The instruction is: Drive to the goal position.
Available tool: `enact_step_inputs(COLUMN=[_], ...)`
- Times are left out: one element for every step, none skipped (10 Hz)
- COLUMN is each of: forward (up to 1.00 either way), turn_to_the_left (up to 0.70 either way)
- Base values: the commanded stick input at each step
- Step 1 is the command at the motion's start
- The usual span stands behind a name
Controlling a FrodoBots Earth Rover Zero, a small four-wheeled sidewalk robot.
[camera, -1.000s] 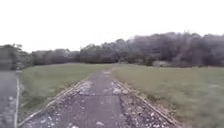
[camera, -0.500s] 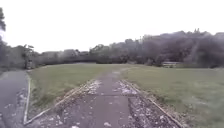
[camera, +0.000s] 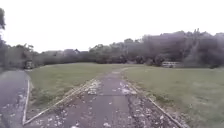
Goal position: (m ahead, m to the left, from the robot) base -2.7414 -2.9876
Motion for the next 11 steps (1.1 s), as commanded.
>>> enact_step_inputs(forward=[0.00, 0.00, 0.00, 0.00, 0.00, 0.00, 0.00, 0.00, 0.00, 0.03, 0.62], turn_to_the_left=[-0.24, 0.00, 0.00, 0.00, 0.00, 0.00, 0.00, 0.00, 0.00, 0.00, 0.00])
